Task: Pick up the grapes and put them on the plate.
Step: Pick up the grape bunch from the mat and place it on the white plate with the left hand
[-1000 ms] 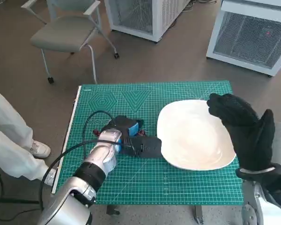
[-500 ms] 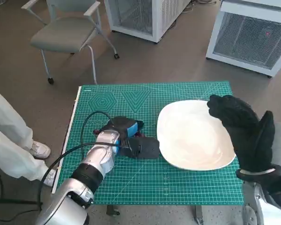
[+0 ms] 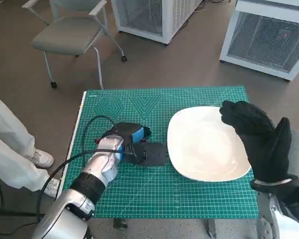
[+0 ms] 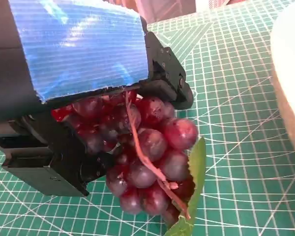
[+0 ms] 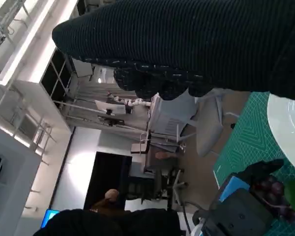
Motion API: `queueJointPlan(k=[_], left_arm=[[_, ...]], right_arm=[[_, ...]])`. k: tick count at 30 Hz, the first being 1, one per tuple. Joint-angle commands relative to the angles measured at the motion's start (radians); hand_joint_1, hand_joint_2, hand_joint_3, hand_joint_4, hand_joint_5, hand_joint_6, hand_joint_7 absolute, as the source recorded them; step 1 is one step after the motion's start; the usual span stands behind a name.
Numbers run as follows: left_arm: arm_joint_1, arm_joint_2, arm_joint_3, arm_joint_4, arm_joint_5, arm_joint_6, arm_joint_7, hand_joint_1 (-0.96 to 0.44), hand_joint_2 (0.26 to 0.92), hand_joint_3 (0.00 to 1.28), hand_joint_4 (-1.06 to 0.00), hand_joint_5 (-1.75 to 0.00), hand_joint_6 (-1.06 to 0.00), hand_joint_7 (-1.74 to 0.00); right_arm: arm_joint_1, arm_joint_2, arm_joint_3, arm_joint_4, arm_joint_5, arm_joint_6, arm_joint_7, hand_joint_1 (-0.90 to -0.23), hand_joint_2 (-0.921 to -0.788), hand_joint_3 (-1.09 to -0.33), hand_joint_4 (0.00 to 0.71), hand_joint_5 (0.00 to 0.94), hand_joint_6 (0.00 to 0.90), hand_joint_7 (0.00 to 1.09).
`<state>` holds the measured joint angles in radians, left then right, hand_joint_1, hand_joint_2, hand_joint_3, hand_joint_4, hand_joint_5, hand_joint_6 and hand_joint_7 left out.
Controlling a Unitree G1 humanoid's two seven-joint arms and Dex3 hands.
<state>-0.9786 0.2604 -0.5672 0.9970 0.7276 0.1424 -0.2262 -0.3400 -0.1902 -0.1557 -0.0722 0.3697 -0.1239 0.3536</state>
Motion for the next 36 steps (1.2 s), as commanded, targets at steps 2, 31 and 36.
queueJointPlan(k=[2,31,36], left_arm=[[0.012,0.024,0.025,-0.096,-0.017,0.032,-0.032,0.38,0.66,0.73,-0.49,-1.57,-0.55,-0.04],[0.063,0.174,0.146,-0.719,-0.018,0.103,-0.171,0.0,0.882,0.16,-0.61,-1.39,-0.7,-0.96],[0.036,0.177,0.189,-0.822,-0.029,0.087,-0.167,0.0,0.913,0.05,-0.68,-1.27,-0.73,-0.96]], right_arm=[[0.015,0.0,-0.002,0.003,0.004,0.01,0.004,-0.334,-0.921,-0.602,0.444,0.84,0.243,1.0],[0.022,-0.005,-0.025,-0.02,0.02,0.015,0.0,-0.328,-0.921,-0.605,0.444,0.846,0.245,1.0],[0.019,0.002,-0.02,-0.021,0.011,0.009,-0.008,-0.328,-0.921,-0.605,0.443,0.844,0.243,0.99]])
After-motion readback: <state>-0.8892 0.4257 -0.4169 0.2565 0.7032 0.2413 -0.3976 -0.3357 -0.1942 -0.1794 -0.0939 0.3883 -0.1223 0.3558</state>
